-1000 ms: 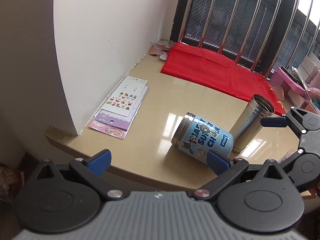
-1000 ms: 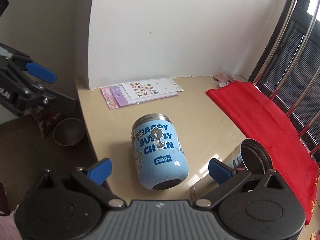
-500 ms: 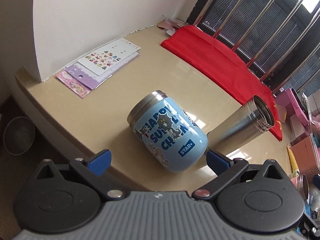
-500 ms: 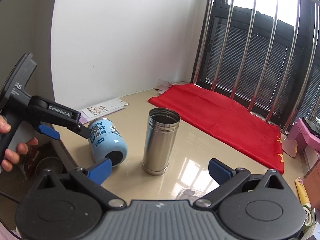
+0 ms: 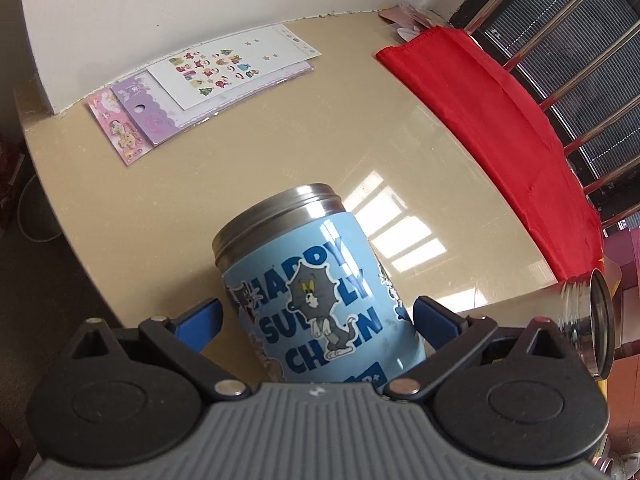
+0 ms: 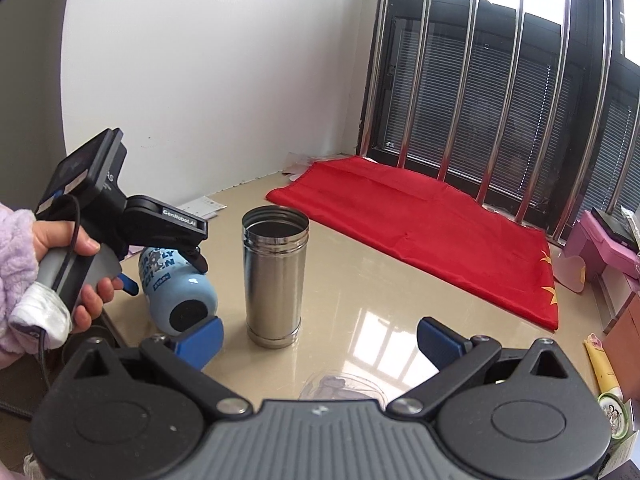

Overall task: Flip cup upright
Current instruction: 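Grasp the upright blue cup with the left tool, then carry the blue cup with the left tool and place it beside the tumbler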

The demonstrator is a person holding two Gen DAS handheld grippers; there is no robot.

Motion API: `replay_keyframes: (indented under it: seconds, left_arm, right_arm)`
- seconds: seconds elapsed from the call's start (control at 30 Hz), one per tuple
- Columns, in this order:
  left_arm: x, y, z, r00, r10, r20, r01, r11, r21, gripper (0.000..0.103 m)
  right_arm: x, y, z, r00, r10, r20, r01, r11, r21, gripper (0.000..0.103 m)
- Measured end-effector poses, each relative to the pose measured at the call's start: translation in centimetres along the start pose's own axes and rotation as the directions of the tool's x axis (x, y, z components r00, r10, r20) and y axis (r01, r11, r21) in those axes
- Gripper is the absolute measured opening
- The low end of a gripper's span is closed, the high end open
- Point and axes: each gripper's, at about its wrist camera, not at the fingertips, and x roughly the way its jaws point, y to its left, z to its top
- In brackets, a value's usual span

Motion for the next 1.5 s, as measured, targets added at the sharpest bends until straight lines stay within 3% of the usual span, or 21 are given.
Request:
replay_keyframes:
  seconds: [0.1,0.17,0.27,0.33,0.47,0.6,0.67,0.7,0.77,0.87,0.93,0.97,1.1,1.17,1.23,1.27,1.37,1.43,1.5]
  left_arm:
    - [1.0,-0.4,0.7,0.999,-0.024,-0.042,0.027,0.997,0.078,0.103]
    - [1.2,-1.0,0.9,0.999,-0.022,-0.049,0.031,0.981,0.190,0.103]
    - [1.0,-2.0,0.8,0.998,-0.008,-0.069,0.035,0.920,0.391,0.101]
    - [0.9,-2.6,0.8,0.996,0.002,-0.094,0.047,0.855,0.516,0.100]
    - [0.5,-3.5,0.6,0.991,0.042,-0.123,0.064,0.669,0.741,0.096]
    - [0.2,-4.2,-0.4,0.990,0.073,-0.122,0.082,0.407,0.910,0.092]
    - [0.1,-4.2,-1.2,0.990,0.090,-0.110,0.079,0.301,0.950,0.090]
    - [0.1,-4.1,-1.5,0.990,0.099,-0.102,0.073,0.265,0.961,0.090]
    - [0.1,-3.9,-1.7,0.990,0.099,-0.102,0.072,0.271,0.960,0.090]
    - [-0.2,-3.4,-0.7,0.995,0.050,-0.091,0.067,0.358,0.931,0.091]
    - [-0.6,-3.6,0.1,0.997,0.009,-0.079,0.068,0.416,0.907,0.103]
    - [-0.6,-3.9,0.4,0.997,0.000,-0.071,0.065,0.425,0.903,0.103]
    - [1.5,-6.0,1.0,0.993,0.074,-0.091,0.050,0.428,0.903,0.103]
    - [2.8,-6.4,1.3,0.989,0.103,-0.108,0.051,0.450,0.892,0.103]
    - [3.8,-6.3,1.8,0.985,0.124,-0.120,0.045,0.489,0.871,0.103]
    - [4.0,-6.3,2.0,0.985,0.121,-0.126,0.048,0.507,0.860,0.103]
    - [4.4,-6.1,2.2,0.983,0.107,-0.149,0.065,0.557,0.828,0.085]
    - [4.0,-5.7,1.5,0.989,0.080,-0.128,0.063,0.554,0.830,0.085]
    - [3.4,-4.8,1.2,0.990,0.043,-0.133,0.085,0.576,0.813,0.084]
  right_arm:
    - [0.5,0.2,0.2,1.000,-0.004,-0.004,0.004,1.000,-0.002,0.103]
    - [0.9,0.3,0.4,1.000,-0.011,-0.013,0.011,1.000,0.001,0.103]
    - [1.9,0.2,0.6,0.999,-0.029,-0.039,0.030,0.999,0.019,0.103]
    - [2.4,0.3,0.6,0.998,-0.037,-0.053,0.038,0.999,0.024,0.103]
    - [3.3,1.1,1.0,0.998,-0.021,-0.067,0.022,1.000,0.021,0.103]
    - [4.1,1.8,1.1,0.997,-0.009,-0.076,0.012,0.999,0.035,0.103]
    - [4.6,2.2,1.0,0.997,-0.002,-0.083,0.005,0.999,0.037,0.103]
    - [4.8,2.4,1.0,0.996,0.000,-0.087,0.003,0.999,0.038,0.103]
    - [5.2,2.8,1.0,0.996,0.003,-0.091,0.001,0.999,0.041,0.103]
    - [5.4,3.1,1.1,0.996,0.012,-0.087,-0.008,0.999,0.049,0.103]
    - [5.6,3.2,1.1,0.996,0.016,-0.088,-0.012,0.999,0.051,0.103]
    - [5.7,3.2,1.0,0.996,0.018,-0.090,-0.013,0.999,0.051,0.103]
    - [5.6,3.2,0.9,0.995,0.014,-0.094,-0.008,0.998,0.058,0.103]
    - [5.4,3.0,0.7,0.996,0.012,-0.092,-0.005,0.998,0.069,0.103]
    - [5.1,2.9,0.6,0.996,0.009,-0.091,-0.001,0.997,0.078,0.103]
    - [5.1,2.7,0.4,0.996,0.007,-0.093,0.000,0.997,0.083,0.103]
    - [5.2,2.5,0.2,0.995,0.003,-0.103,0.006,0.996,0.090,0.103]
    - [5.2,2.6,0.1,0.994,0.012,-0.104,-0.003,0.996,0.086,0.103]
    - [5.2,2.9,0.1,0.994,0.025,-0.106,-0.017,0.997,0.075,0.103]
